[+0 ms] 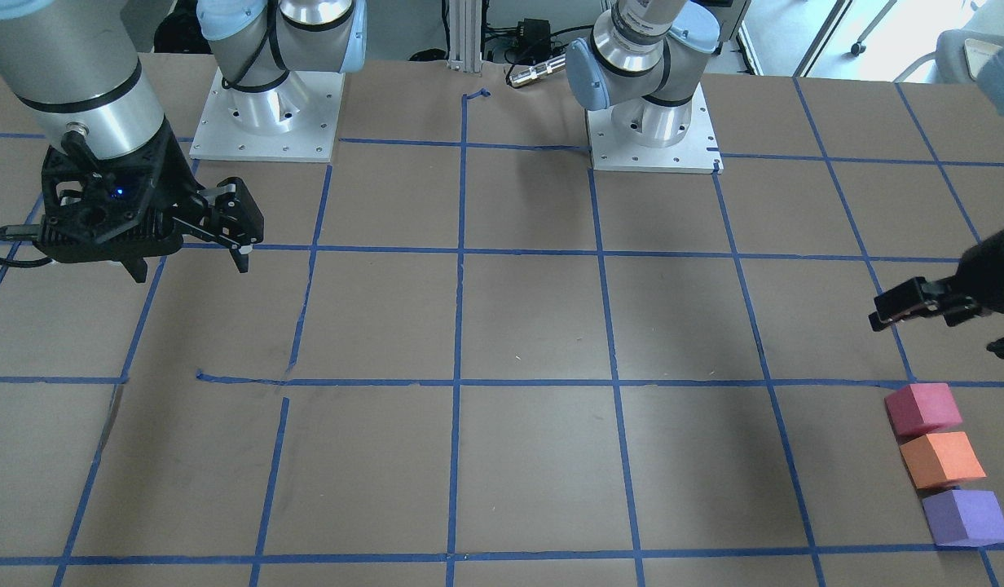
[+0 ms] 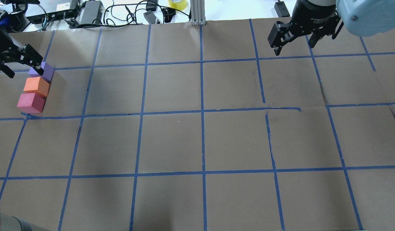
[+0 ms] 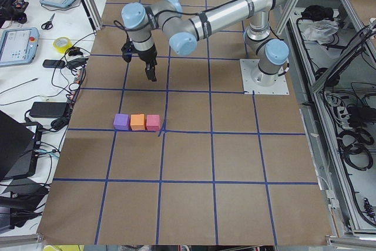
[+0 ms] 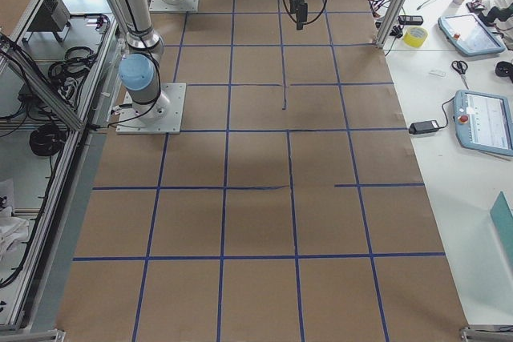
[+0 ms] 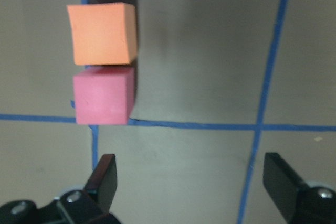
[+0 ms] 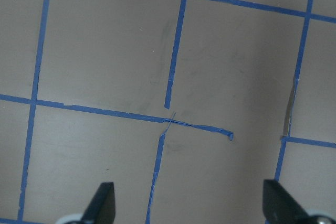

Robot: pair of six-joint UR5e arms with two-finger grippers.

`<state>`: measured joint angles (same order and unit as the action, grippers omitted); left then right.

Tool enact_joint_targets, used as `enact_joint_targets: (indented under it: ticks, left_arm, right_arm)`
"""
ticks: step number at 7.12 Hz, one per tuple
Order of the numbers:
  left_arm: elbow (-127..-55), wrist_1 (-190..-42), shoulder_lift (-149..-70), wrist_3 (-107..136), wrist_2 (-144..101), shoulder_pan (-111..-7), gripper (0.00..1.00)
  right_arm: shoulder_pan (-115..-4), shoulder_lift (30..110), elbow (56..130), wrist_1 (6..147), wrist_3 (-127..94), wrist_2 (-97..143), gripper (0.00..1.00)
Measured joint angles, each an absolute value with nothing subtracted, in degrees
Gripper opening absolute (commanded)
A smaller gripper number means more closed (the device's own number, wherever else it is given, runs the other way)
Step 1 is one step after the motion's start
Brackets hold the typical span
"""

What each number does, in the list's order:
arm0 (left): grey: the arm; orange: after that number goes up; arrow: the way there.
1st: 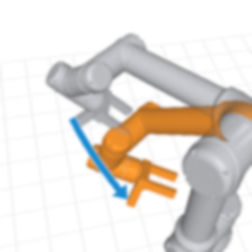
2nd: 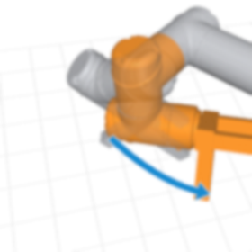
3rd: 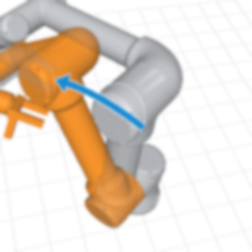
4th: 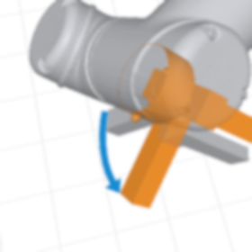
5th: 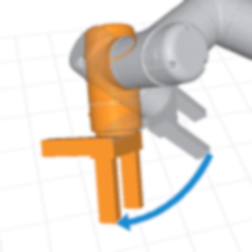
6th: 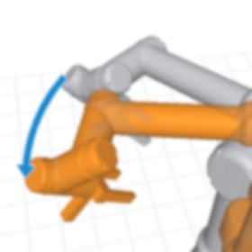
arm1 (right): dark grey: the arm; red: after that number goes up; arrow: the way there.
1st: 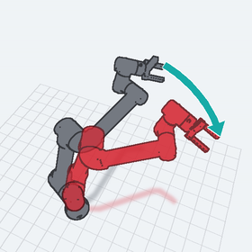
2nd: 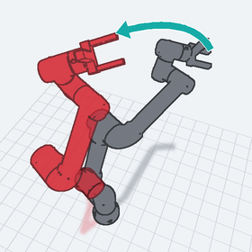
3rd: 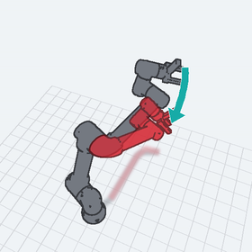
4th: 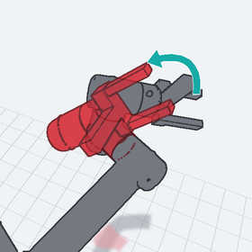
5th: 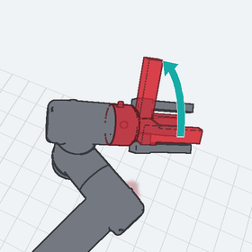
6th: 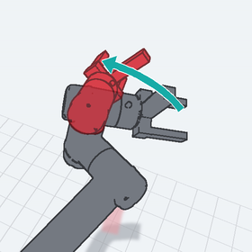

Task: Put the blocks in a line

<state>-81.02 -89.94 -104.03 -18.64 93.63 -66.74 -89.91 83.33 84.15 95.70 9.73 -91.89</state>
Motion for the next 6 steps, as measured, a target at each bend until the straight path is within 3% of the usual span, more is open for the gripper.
enact_joint_targets:
  ticks: [3,6]
  left_arm:
    - [-84.7,-90.83,-92.48,-4.16,93.28,-79.71,1.0]
    - [-86.6,-81.17,-90.07,5.38,91.49,-92.28,1.0]
  right_arm:
    - [-89.94,83.41,83.98,95.55,9.68,-92.01,1.0]
    - [-89.92,83.39,83.99,95.78,9.67,-91.99,1.0]
